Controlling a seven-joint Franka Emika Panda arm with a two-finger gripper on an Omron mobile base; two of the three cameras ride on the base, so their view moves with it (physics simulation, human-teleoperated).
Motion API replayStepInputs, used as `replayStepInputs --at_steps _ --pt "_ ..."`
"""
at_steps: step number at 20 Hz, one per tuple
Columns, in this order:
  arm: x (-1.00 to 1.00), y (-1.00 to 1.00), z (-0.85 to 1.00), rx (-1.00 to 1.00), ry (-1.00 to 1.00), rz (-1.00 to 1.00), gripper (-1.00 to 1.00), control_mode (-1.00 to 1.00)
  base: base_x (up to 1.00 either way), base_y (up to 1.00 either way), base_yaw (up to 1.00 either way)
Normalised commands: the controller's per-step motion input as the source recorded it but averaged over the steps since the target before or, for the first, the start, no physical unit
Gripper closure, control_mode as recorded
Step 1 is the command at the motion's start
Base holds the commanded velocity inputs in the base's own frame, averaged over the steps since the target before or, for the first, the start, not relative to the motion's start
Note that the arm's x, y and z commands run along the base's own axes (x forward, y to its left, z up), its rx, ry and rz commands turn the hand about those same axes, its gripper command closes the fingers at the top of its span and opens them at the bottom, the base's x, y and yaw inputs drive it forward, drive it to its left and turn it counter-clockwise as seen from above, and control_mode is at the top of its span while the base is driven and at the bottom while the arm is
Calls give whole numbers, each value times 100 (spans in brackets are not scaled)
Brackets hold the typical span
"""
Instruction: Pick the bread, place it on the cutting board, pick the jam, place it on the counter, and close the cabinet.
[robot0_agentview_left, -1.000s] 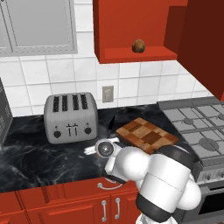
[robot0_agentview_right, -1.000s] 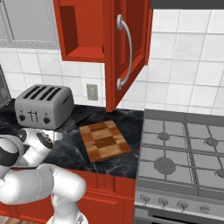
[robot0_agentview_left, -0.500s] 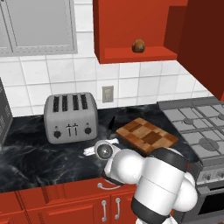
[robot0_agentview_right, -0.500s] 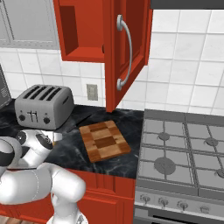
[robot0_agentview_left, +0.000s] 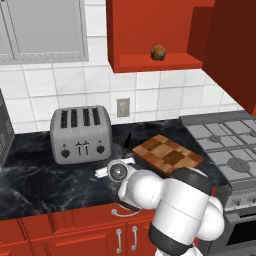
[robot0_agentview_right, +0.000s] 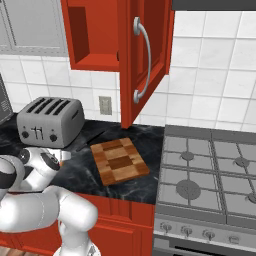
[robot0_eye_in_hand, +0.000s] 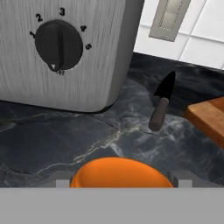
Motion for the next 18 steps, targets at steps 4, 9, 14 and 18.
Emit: replayStepInputs --at_steps 4,9,14,18 --pt "0 0 -15 0 -1 0 100 -100 0 0 0" --pt "0 0 -14 0 -8 0 100 -100 0 0 0" --pt "0 0 -15 0 -10 0 100 -100 0 0 0" --pt "0 0 -8 0 -5 0 100 -100 0 0 0"
